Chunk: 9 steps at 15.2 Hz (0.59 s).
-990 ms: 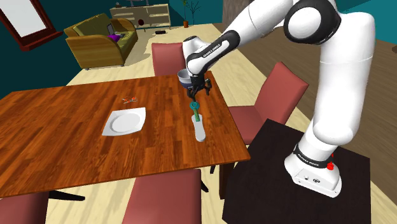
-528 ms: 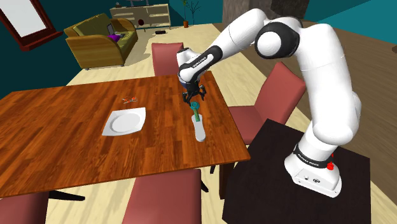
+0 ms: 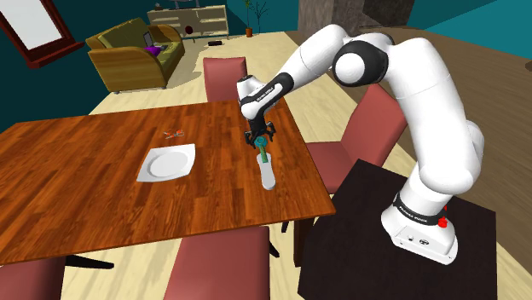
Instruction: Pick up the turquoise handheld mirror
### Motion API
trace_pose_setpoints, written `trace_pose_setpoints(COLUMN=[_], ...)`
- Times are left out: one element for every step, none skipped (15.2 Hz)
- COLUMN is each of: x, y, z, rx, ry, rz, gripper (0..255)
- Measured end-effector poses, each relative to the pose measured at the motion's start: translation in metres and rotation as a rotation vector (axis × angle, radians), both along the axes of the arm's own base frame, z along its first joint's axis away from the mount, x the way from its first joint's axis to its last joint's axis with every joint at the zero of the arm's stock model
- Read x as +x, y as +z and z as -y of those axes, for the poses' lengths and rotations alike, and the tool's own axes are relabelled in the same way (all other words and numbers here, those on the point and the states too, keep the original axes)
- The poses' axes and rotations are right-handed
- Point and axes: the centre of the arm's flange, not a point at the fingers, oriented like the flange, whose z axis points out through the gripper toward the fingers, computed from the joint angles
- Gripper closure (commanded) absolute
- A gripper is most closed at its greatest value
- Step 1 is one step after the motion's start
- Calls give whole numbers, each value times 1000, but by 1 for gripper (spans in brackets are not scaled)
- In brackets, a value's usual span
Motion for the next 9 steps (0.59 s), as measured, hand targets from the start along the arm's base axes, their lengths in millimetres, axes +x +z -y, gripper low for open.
trace_pose_setpoints(x=[0,0,0,0,0,0,0,0,0], y=[-2,-3,-4,-4,-4,-4,-4,-4,-4], z=[0,-1,-1,-1,-1,-1,-1,-1,-1], rx=[0,0,0,0,0,0,0,0,0], ry=[0,0,0,0,0,0,0,1,0], rz=[0,0,0,0,1,1,1,1,1], gripper=[255,255,255,255,255,255,255,255,255])
